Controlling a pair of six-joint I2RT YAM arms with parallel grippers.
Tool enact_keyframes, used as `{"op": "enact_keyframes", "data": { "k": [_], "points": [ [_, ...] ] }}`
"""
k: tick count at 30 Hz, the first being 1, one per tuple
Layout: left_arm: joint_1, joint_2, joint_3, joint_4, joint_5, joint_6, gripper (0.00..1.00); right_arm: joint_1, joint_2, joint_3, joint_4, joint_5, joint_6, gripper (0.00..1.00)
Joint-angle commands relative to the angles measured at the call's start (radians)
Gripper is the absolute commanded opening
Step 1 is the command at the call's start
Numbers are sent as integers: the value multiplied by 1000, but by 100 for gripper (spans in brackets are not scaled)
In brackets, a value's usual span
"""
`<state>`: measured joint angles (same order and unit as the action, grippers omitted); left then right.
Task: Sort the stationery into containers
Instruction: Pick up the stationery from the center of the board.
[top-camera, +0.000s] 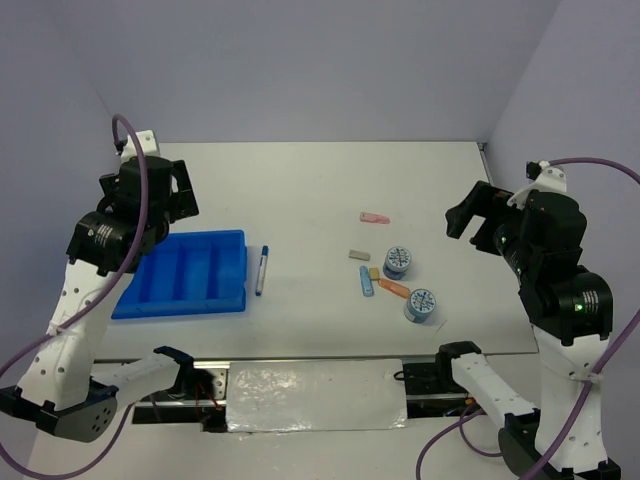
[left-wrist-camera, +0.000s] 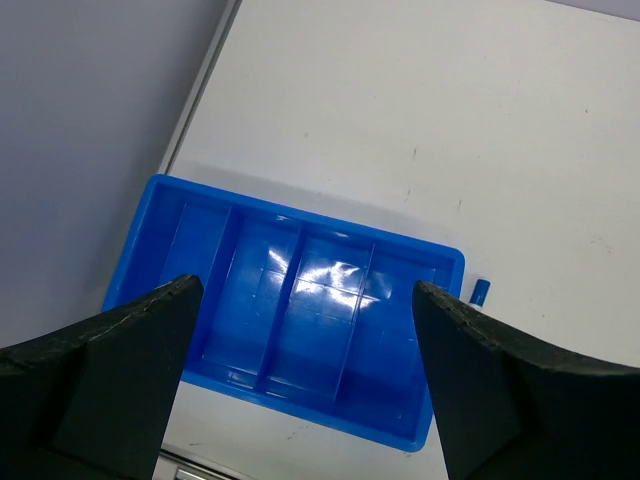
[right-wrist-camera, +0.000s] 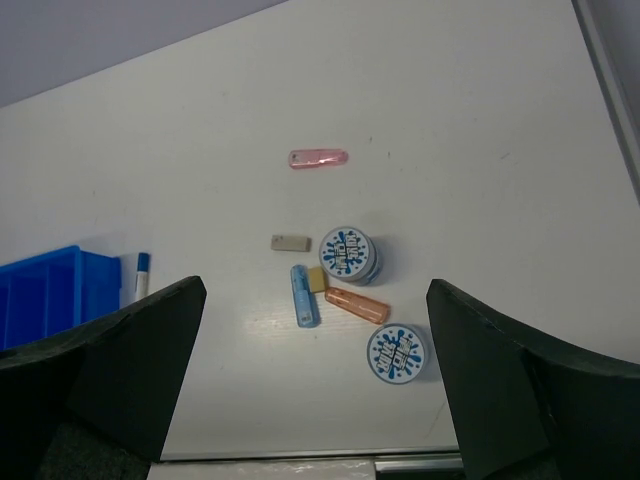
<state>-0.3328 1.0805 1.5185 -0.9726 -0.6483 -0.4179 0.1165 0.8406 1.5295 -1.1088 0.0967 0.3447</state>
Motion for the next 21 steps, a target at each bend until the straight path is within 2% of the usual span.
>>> {"op": "enact_keyframes", "data": {
  "k": [1, 5, 11, 16, 21],
  "points": [
    [-5, 1, 28, 23, -1, 7, 99, 6, -9, 0, 43, 26, 5, 100],
    [-5, 1, 32, 23, -5, 10, 99, 6, -3, 9, 44, 26, 4, 100],
    [-5, 2, 35, 18, 15, 4, 99, 5, 44, -77, 37, -3, 27, 100],
    [-5, 4, 29, 18, 85, -4, 99, 5, 243, -227, -16, -14, 62, 100],
    [-5, -4, 6, 23, 134, 7, 99, 8, 298, -414, 113, -26, 74, 100]
  ]
}}
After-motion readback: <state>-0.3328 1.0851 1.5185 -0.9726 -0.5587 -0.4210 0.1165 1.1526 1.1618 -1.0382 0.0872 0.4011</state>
